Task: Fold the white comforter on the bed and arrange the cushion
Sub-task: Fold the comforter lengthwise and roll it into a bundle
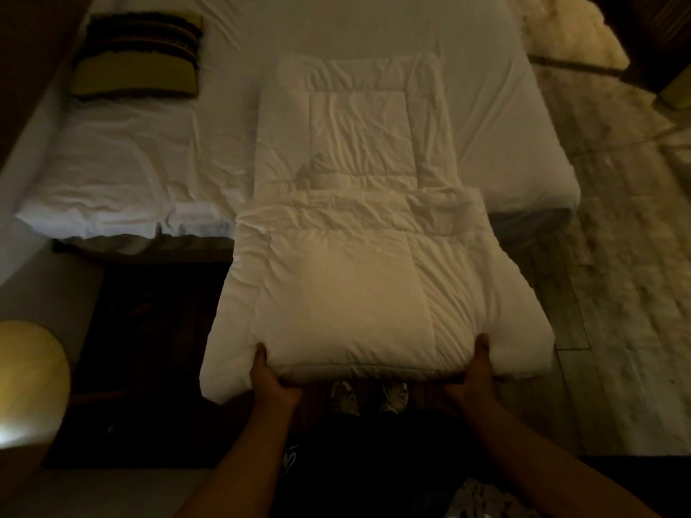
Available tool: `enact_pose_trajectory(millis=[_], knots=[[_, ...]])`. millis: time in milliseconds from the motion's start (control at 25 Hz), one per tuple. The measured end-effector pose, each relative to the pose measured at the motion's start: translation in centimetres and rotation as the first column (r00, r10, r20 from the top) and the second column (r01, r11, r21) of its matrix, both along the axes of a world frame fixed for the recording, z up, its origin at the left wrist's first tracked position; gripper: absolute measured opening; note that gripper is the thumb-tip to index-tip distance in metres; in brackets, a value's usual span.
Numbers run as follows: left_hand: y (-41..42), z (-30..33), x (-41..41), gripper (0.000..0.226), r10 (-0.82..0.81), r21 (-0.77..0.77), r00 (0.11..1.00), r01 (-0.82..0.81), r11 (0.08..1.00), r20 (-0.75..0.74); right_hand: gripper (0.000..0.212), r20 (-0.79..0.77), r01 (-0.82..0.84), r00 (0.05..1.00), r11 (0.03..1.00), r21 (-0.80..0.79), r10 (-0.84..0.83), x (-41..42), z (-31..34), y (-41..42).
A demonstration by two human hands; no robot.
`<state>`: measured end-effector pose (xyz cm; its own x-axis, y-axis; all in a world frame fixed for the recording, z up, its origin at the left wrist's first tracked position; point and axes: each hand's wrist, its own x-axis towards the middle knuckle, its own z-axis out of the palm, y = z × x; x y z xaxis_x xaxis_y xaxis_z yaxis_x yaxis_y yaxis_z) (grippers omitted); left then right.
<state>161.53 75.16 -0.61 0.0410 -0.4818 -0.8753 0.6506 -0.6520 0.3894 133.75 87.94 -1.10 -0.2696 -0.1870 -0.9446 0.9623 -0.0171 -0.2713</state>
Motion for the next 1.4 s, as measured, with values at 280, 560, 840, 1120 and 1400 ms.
enact_pose_trajectory(millis=[280,560,840,1120,1400], knots=[[-5.6,0.7,-2.4,0.047,-0.015,-0.025,0.997,0.017,1.0,0.08,0.066,-0.003,-0.057,0.998,0.982,-0.178,0.057,-1.5,3.8,-4.5],[-12.6,1.7,-6.2,0.077,-0.059,0.023,0.97,0.054,0.998,0.236,0.067,-0.082,-0.167,0.986,0.94,-0.298,0.149,-5.9,3.5,-10.9],[-25.5,2.1,-9.6,0.073,-0.17,-0.101,0.947,0.204,0.974,0.273,0.072,-0.248,-0.141,0.967,0.937,-0.318,0.061,-10.5,2.4,-23.1],[-41.2,3.3,-12.5,0.091,-0.219,-0.04,0.891,0.255,0.966,0.397,0.077,-0.415,-0.042,0.91,0.989,-0.143,-0.021,-14.4,4.8,-37.9],[-55.1,4.6,-19.4,0.062,-0.215,-0.131,0.845,0.315,0.94,0.49,0.052,-0.331,0.022,0.935,0.951,-0.307,-0.129,-21.5,5.7,-51.2]])
